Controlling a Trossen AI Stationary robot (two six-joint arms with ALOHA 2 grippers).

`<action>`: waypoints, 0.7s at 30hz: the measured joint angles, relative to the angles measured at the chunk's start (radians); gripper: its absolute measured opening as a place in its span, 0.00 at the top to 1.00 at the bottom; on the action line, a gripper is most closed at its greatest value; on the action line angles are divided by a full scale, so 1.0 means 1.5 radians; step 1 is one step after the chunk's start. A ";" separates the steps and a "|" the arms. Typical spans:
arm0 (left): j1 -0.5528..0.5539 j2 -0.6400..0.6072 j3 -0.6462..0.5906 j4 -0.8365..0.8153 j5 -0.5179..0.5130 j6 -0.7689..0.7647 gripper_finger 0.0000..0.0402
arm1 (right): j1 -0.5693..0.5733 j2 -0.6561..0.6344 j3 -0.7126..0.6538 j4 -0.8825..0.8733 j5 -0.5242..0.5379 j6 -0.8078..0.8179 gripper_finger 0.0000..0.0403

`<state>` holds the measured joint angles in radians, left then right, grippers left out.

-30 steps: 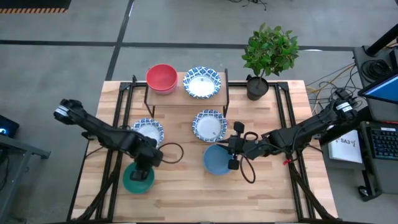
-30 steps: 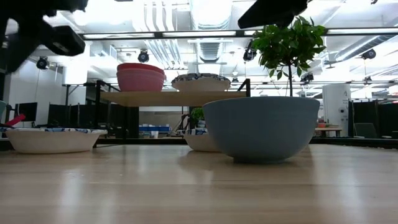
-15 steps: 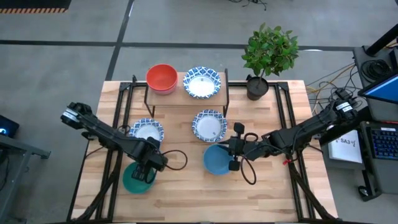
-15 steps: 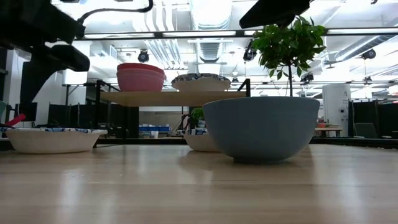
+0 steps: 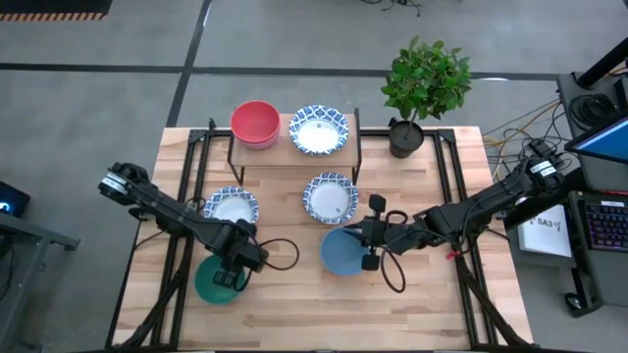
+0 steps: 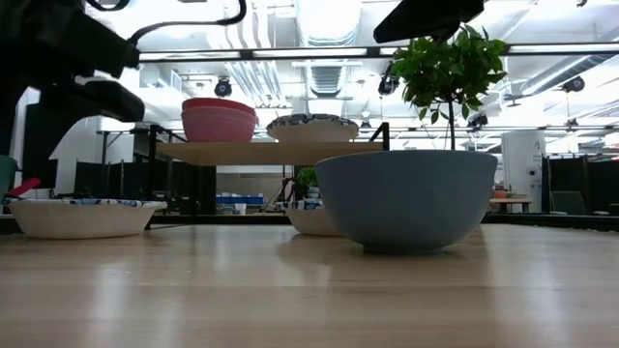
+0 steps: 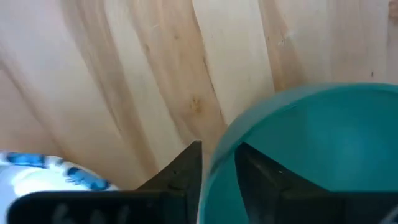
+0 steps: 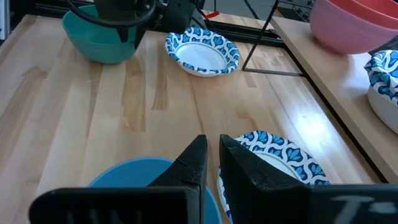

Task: Place and stack bowls onto a shelf
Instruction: Stack the green bowl on the orange bowl on the shelf

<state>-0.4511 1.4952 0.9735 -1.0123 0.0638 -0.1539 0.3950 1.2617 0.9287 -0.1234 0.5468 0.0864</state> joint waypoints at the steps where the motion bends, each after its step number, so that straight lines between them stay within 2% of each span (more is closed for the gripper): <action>1: 0.000 0.000 -0.004 0.006 0.006 -0.006 0.83 | 0.000 0.000 0.000 0.000 0.000 0.000 0.92; 4: 0.000 0.000 -0.021 0.041 0.030 -0.016 0.86 | 0.002 0.000 0.000 -0.001 0.000 -0.001 0.92; 11: -0.001 0.000 -0.044 0.092 0.056 -0.012 0.84 | 0.002 0.000 0.000 -0.001 0.000 -0.003 0.92; 17: -0.001 -0.003 -0.039 0.086 0.070 -0.014 0.98 | 0.002 0.000 0.000 -0.001 0.000 -0.003 0.92; 21: -0.003 -0.018 -0.026 0.076 0.079 -0.011 1.00 | 0.002 0.000 0.000 -0.001 0.000 -0.004 0.92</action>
<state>-0.4549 1.4676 0.9345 -0.8986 0.1830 -0.1699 0.3973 1.2621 0.9287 -0.1249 0.5465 0.0803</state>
